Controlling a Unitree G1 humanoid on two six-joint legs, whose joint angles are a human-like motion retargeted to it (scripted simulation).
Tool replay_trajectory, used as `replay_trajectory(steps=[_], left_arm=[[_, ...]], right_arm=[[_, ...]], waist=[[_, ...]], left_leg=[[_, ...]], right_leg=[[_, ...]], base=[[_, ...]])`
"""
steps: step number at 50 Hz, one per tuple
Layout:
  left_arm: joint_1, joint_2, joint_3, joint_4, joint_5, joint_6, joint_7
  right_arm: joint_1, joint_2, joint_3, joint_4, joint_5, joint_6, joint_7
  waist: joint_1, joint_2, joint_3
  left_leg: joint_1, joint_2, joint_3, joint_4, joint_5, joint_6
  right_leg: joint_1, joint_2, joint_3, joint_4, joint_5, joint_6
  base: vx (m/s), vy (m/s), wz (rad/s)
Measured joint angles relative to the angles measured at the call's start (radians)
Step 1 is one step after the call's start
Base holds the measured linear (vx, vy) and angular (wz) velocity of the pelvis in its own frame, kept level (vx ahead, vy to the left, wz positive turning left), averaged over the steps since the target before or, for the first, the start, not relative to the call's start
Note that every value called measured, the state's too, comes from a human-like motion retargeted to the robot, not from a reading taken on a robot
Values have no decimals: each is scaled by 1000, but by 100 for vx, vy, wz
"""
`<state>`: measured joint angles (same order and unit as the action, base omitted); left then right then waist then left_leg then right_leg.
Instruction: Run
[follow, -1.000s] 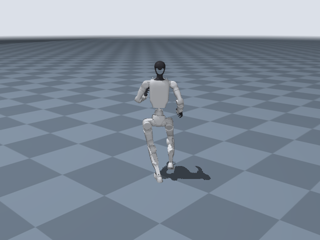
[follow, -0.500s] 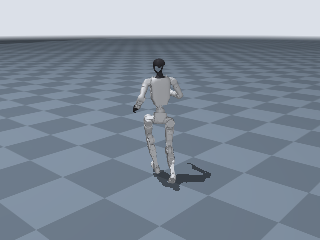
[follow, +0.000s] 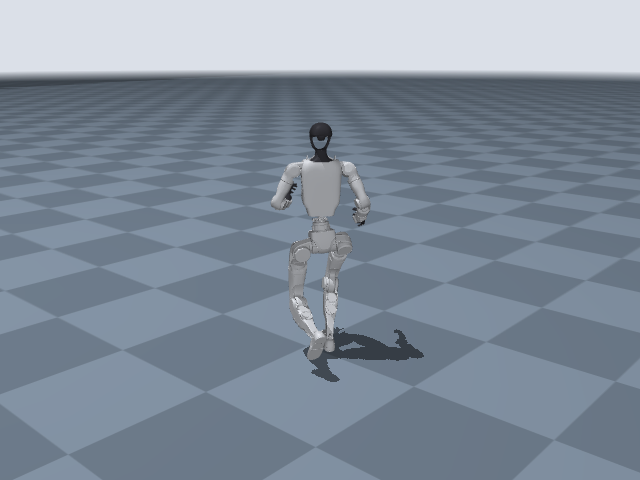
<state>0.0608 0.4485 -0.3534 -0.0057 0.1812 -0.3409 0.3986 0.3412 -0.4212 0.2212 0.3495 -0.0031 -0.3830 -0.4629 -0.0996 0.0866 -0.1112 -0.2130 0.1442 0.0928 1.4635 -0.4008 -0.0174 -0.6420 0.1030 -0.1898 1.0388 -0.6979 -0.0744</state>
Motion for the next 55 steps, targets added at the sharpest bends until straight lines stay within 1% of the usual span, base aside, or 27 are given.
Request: replay_trajectory(steps=[3, 5, 6, 7, 9, 12, 13, 15, 17, 20, 23, 25, 26, 28, 30, 32, 35, 37, 38, 40, 42, 45, 47, 48, 50, 51, 55], left_arm=[[158, -3, 24, 137, 4, 64, -21], [266, 2, 62, 187, -16, 85, -47], [327, 19, 84, 177, -33, 81, -64], [386, 37, 105, 163, -52, 73, -80], [483, 68, 144, 127, -95, 48, -106], [558, 66, 173, 96, -149, 19, -112], [558, 53, 172, 92, -157, 17, -98], [523, 23, 163, 81, -151, 10, -56], [448, -2, 156, 52, -118, 2, -6], [200, -18, 141, 28, -22, 26, 118], [-117, -24, 123, 19, 29, 63, 217], [-261, -27, 124, -15, 19, 62, 228], [-293, -28, 123, -41, 12, 49, 223], [-324, -30, 111, -87, 2, 14, 205], [-302, -29, 86, -118, 4, -25, 177], [-232, -25, 57, -118, 19, -39, 140], [-69, -15, 21, -47, 42, -14, 75], [62, -7, 16, 46, 58, 26, 34], [124, -3, 22, 94, 63, 46, 14], [259, 9, 50, 154, 54, 69, -27], [394, 46, 92, 154, 22, 62, -70], [542, 82, 147, 135, -41, 32, -112], [564, 66, 151, 137, -61, 22, -100], [552, 48, 146, 142, -59, 23, -78], [499, 11, 137, 135, -38, 20, -32], [442, -7, 133, 131, -16, 23, 4], [47, -52, 107, 140, 94, 74, 195]], right_arm=[[-261, -49, 12, -113, -60, 12, -60], [-447, -76, 18, -203, -89, 31, -110], [-500, -83, 14, -257, -84, 33, -126], [-541, -86, 10, -310, -75, 34, -137], [-560, -78, 10, -400, -42, 23, -130], [-490, -54, 35, -459, -10, -9, -82], [-453, -43, 46, -451, -9, -16, -62], [-376, -20, 67, -393, -23, -21, -28], [-280, 7, 87, -295, -51, -2, -12], [-177, 63, 105, -44, -114, 52, -21], [-109, 92, 105, 217, -142, 81, -14], [-45, 73, 101, 306, -119, 81, 15], [-7, 60, 96, 314, -101, 78, 31], [69, 38, 77, 303, -66, 71, 55], [126, 33, 46, 259, -35, 63, 59], [118, 42, 31, 203, -19, 54, 35], [-2, 43, 24, 94, -34, 24, -12], [-159, 20, 24, 3, -76, 20, -48], [-257, 2, 24, -45, -106, 26, -67], [-444, -31, 26, -142, -150, 45, -105], [-552, -53, 23, -242, -147, 56, -117], [-566, -61, 27, -357, -119, 44, -88], [-502, -51, 42, -372, -114, 25, -56], [-465, -42, 54, -353, -120, 20, -43], [-372, -20, 80, -281, -139, 30, -22], [-321, -7, 94, -214, -155, 46, -15], [-190, 73, 135, 196, -234, 117, 2]], waist=[[89, -18, 44], [144, -28, 44], [161, -53, 43], [178, -78, 40], [207, -127, 21], [211, -190, -28], [195, -207, -44], [153, -230, -62], [105, -240, -59], [28, -246, -18], [-53, -232, 4], [-84, -179, 11], [-95, -141, 10], [-114, -80, -2], [-113, -40, -23], [-87, -17, -38], [-20, -23, -32], [42, -30, -5], [73, -36, 7], [134, -52, 8], [173, -104, -5], [205, -178, -44], [185, -220, -73], [165, -235, -84], [121, -245, -92], [94, -249, -88], [-15, -261, -41]], left_leg=[[-200, 56, -17, 306, -171, 108], [-385, 62, -27, 374, -230, 163], [-442, 35, -8, 323, -239, 178], [-488, 6, 14, 252, -247, 188], [-520, -60, 73, -5, -246, 180], [-488, -204, 142, -490, -194, 124], [-460, -260, 155, -637, -169, 109], [-405, -344, 164, -775, -146, 110], [-371, -376, 156, -691, -210, 156], [-291, -401, 127, -549, -396, 250], [-143, -415, 86, -624, -452, 254], [-11, -385, 51, -725, -416, 208], [42, -345, 36, -748, -375, 166], [126, -273, 12, -779, -246, 78], [150, -204, -6, -719, -96, 1], [116, -133, -5, -533, -12, -23], [32, -47, 10, -164, -29, 13], [-88, 13, 10, 98, -120, 76], [-171, 35, 7, 201, -169, 114], [-354, 52, 8, 295, -238, 176], [-476, 3, 46, 184, -260, 198], [-540, -108, 123, -206, -259, 180], [-515, -223, 155, -498, -222, 147], [-491, -277, 160, -599, -209, 144], [-455, -333, 154, -616, -238, 166], [-430, -356, 142, -584, -275, 194], [-305, -414, 90, -520, -442, 279]], right_leg=[[82, 33, 32, 84, -159, -68], [159, 49, 60, 25, -175, -64], [222, 32, 81, -15, -154, -35], [286, 15, 101, -61, -117, 0], [408, -26, 133, -160, 42, 98], [499, -112, 147, -185, 320, 249], [498, -148, 147, -136, 390, 282], [476, -211, 145, 22, 471, 311], [436, -276, 127, 235, 441, 290], [282, -365, 126, 572, 296, 216], [33, -410, 156, 698, 166, 145], [-82, -381, 134, 620, 123, 116], [-106, -345, 101, 527, 110, 108], [-133, -270, 48, 306, 96, 104], [-124, -177, 25, 71, 109, 118], [-90, -96, 15, -57, 117, 110], [-29, -33, 23, 2, 18, 31], [24, 0, 39, 70, -93, -31], [55, 12, 50, 79, -140, -48], [130, 26, 77, 35, -168, -49], [241, -7, 113, -49, -101, 13], [387, -73, 145, -154, 139, 156], [413, -137, 152, -97, 293, 238], [408, -169, 155, -29, 348, 262], [381, -214, 148, 161, 404, 273], [346, -242, 146, 284, 400, 266], [90, -332, 178, 695, 277, 191]], base=[[-6, -7, 14], [-4, -3, 34], [2, 0, 61], [7, 3, 74], [8, 7, 62], [5, 9, 78], [-1, 8, 94], [-3, 6, 82], [-4, 4, 52], [-4, 5, 34], [-4, 2, 30], [4, 0, 1], [9, -5, 7], [8, -11, 34], [2, -13, 51], [-5, -9, 36], [-8, -7, 31], [-7, -8, 45], [-6, -7, 57], [-4, -4, 67], [3, 1, 104], [5, 7, 128], [1, 9, 156], [-3, 7, 143], [-4, 5, 109], [-4, 4, 82], [-5, 5, 55]])
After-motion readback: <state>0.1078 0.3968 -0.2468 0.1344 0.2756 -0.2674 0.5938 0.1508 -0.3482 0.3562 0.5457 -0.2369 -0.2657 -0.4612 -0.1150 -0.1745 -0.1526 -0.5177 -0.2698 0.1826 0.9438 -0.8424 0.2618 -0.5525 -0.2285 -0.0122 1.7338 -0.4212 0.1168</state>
